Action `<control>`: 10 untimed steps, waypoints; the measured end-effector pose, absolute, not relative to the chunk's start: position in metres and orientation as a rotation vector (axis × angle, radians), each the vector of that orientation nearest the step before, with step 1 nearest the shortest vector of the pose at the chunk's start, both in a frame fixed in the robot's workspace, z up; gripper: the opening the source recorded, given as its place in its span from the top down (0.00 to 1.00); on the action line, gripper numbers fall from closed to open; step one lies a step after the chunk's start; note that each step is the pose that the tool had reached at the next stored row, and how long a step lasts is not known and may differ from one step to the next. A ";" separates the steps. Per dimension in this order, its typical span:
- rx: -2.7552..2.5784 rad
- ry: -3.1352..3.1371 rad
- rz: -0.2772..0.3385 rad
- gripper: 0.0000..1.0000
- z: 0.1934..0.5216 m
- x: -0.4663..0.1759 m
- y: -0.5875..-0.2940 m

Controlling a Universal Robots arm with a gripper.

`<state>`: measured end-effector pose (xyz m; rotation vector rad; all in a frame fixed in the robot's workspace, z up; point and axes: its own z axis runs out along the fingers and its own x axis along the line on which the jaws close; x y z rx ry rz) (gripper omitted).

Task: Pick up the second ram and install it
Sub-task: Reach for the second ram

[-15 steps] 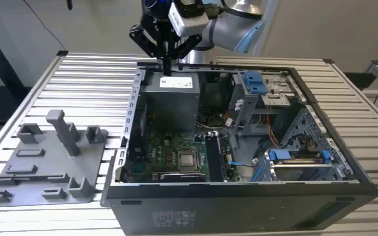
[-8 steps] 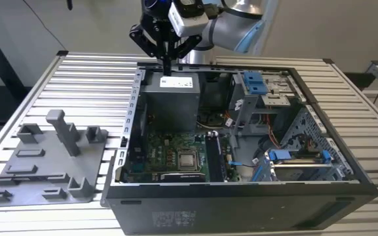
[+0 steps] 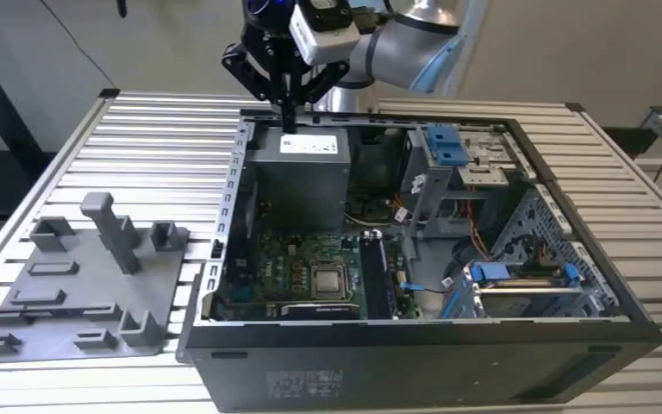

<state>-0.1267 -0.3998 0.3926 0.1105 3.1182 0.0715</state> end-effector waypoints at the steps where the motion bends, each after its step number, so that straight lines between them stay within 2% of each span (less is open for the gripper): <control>1: 0.110 3.118 0.072 0.89 0.393 -0.128 -0.400; 10: 0.110 3.118 0.072 0.89 0.392 -0.143 -0.401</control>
